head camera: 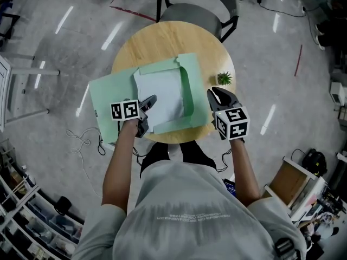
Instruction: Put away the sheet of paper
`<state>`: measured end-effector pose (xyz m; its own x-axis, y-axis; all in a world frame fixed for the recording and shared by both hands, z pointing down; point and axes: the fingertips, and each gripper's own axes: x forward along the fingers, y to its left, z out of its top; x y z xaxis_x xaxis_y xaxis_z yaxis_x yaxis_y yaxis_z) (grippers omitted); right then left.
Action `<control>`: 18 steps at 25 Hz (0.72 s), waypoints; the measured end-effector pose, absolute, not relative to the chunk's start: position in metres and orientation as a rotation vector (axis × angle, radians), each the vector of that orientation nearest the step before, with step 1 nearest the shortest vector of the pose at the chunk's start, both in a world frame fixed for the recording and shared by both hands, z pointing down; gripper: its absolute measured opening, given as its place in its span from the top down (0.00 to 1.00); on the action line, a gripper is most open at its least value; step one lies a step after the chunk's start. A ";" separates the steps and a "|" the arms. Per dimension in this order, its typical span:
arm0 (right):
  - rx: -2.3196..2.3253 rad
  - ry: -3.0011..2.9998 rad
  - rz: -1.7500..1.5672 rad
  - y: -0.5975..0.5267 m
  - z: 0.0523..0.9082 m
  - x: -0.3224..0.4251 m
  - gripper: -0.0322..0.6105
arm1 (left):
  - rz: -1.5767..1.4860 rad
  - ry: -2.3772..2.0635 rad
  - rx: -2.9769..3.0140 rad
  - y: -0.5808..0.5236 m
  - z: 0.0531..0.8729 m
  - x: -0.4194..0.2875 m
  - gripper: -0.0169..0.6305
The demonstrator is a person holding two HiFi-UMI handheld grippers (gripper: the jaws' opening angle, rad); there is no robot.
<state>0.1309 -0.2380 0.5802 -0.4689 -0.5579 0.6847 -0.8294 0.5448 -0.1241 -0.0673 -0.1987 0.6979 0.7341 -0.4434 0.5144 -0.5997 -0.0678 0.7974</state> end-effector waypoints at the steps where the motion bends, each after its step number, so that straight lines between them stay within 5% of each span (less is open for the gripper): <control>1: 1.110 -2.194 0.604 -0.240 0.581 0.134 0.83 | 0.157 -0.838 1.698 -0.201 0.698 -0.064 0.94; 18: 1.024 -2.223 0.624 -0.262 0.593 0.167 0.83 | 0.136 -0.814 1.706 -0.231 0.699 0.002 0.94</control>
